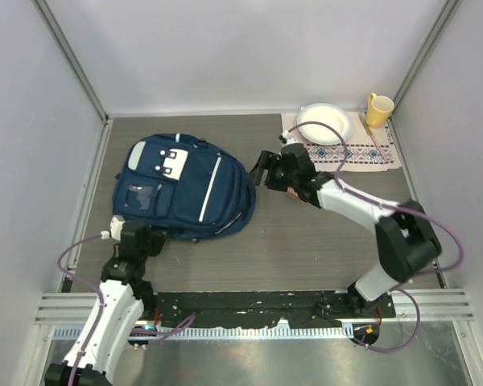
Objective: Pack the student bag
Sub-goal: Adjust the student bag at the center of the board.
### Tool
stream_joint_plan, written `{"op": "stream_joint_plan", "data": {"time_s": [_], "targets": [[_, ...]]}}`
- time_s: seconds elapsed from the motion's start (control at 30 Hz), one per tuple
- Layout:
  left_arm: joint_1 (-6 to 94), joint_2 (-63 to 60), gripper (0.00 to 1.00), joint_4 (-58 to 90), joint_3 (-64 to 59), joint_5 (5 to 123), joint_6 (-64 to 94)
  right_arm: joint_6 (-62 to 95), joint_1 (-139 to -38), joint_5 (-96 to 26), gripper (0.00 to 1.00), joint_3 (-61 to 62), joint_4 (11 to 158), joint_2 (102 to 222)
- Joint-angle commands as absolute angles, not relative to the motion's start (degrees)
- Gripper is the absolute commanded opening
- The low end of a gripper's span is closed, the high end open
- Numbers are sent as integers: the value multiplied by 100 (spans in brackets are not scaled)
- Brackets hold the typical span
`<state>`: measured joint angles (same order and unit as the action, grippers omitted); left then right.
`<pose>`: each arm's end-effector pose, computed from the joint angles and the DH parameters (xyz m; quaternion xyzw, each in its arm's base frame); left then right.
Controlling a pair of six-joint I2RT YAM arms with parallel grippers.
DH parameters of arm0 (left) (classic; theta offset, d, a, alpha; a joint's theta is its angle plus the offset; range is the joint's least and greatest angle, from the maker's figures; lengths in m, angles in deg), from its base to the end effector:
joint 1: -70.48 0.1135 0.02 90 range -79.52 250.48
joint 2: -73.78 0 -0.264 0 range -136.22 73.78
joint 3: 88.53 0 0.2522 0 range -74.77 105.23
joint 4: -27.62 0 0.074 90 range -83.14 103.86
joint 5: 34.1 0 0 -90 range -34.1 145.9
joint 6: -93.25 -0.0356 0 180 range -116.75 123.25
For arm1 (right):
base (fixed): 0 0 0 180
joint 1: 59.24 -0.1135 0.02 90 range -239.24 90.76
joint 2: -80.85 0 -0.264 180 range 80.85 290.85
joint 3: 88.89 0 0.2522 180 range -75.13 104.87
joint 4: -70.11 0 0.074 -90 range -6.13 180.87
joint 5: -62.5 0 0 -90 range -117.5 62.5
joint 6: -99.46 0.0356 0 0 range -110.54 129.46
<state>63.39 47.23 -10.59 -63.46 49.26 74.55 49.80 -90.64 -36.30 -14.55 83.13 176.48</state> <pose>0.1197 -0.0107 0.1551 -0.5011 0.7524 -0.2276 0.3620 0.3139 0.1980 0.2231 0.0330 0.8817 0.3278 0.3376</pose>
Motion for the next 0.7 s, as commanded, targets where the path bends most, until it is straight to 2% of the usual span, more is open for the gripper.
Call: {"op": "stream_joint_plan", "data": {"time_s": [0.0, 0.27, 0.67], "targets": [[6292, 4294, 0, -1102, -5729, 5132, 7207, 4094, -9963, -2971, 77, -2009, 8543, 16277], [6274, 4134, 0, -1163, -5254, 5264, 6978, 4708, -11820, -2022, 73, -3162, 7833, 15898], [6274, 3968, 0, -1277, -4964, 5387, 6776, 4365, -12577, -808, 73, -2907, 7456, 16232]]}}
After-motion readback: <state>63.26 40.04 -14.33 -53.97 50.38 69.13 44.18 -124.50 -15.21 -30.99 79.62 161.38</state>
